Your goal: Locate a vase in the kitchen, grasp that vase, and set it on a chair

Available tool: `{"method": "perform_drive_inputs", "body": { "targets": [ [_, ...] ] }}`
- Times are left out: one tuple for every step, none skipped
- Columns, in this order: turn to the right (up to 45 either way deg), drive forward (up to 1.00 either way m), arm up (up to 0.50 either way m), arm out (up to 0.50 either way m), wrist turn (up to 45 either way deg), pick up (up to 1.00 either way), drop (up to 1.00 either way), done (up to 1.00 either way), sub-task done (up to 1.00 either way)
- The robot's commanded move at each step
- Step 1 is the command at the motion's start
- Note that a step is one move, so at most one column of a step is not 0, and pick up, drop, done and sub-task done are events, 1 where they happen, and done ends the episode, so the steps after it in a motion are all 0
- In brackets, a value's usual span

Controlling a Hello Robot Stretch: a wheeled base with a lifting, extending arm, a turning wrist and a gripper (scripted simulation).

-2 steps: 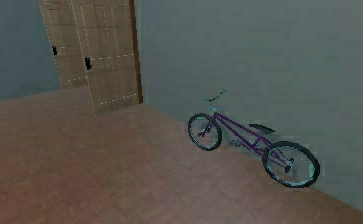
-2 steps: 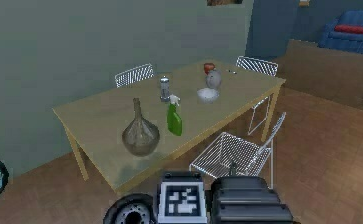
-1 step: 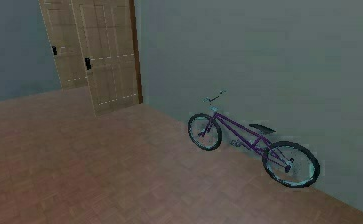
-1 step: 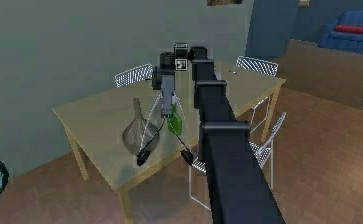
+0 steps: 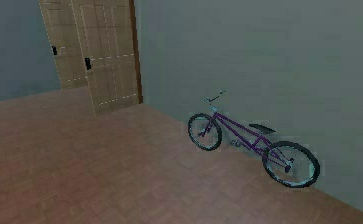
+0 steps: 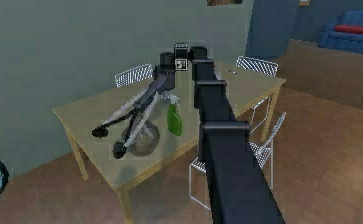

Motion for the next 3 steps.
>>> {"method": "perform_drive_inputs", "body": {
  "targets": [
    [0.0, 0.0, 0.0, 0.0, 45.0, 0.0, 0.0, 0.0, 0.0],
    [0.0, 0.0, 0.0, 0.0, 45.0, 0.0, 0.0, 0.0, 0.0],
    [0.0, 0.0, 0.0, 0.0, 3.0, 0.0, 0.0, 0.0, 0.0]
  ]
}}
